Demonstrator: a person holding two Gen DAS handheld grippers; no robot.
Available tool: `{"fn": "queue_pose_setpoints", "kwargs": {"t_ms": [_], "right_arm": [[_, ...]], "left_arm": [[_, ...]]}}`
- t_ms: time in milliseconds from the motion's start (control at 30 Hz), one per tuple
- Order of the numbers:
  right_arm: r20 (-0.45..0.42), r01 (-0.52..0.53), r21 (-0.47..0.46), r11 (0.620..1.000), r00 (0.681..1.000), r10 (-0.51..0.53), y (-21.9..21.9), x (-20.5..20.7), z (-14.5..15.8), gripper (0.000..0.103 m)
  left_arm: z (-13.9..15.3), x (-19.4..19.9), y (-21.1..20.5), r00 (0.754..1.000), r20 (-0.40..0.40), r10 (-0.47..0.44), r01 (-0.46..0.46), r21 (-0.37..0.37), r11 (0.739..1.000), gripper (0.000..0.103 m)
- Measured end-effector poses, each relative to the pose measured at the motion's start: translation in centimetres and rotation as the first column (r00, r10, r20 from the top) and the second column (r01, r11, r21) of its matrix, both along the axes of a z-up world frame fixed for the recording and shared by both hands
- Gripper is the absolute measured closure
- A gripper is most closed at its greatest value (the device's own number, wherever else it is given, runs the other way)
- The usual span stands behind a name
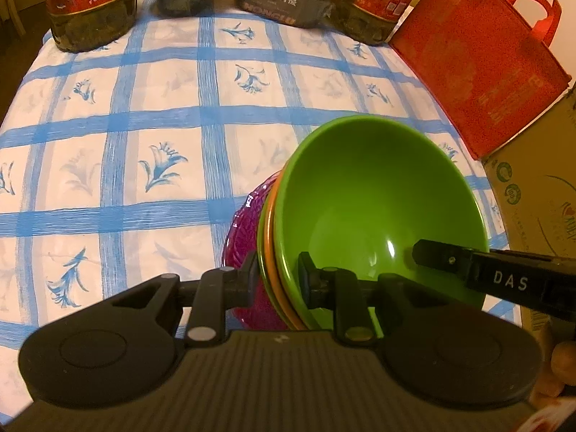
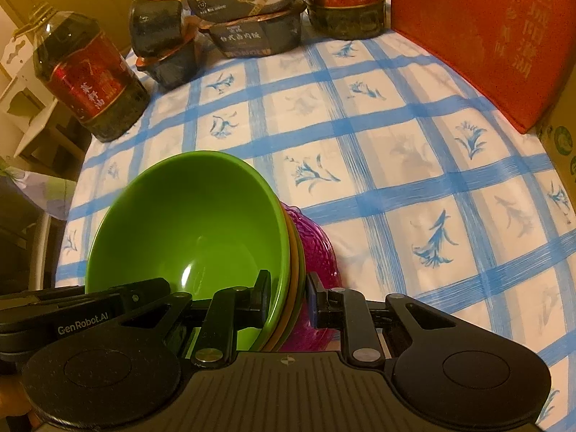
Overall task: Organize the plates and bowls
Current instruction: 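Lower the bowl stack onto the pink plate stack with both tools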
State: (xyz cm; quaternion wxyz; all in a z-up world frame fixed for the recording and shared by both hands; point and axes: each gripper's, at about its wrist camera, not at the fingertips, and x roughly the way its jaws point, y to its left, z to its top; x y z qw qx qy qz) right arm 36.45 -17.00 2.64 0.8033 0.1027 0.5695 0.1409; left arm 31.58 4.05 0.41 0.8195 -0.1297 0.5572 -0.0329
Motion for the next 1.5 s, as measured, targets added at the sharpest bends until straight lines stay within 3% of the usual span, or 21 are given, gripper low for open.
{"fn": "queue_pose_setpoints", "kwargs": {"t_ms": [500, 1133, 1500], "right_arm": [[-0.021, -0.004, 0.005, 1.0, 1.0, 0.004, 0.1, 0.3, -1.9, 0.083], [0.002, -0.03, -0.046, 0.998, 1.0, 0.03, 0.6, -0.8, -1.7, 0.084], [-0.007, 0.006, 0.02, 1.0, 1.0, -0.005, -0.6, -0.4, -2.1, 0.083]], "left_arm": [[-1.0, 0.3, 0.0, 1.0, 0.0, 0.0, 0.0, 0.005, 1.0, 0.083], [-1.4, 0.2, -0.5, 1.0, -0.002, -0.027, 0.027, 0.025, 0.999, 0.083], [-1.5, 0.3, -0.2, 1.0, 0.002, -0.011, 0.011, -0.002, 1.0, 0.083]]}}
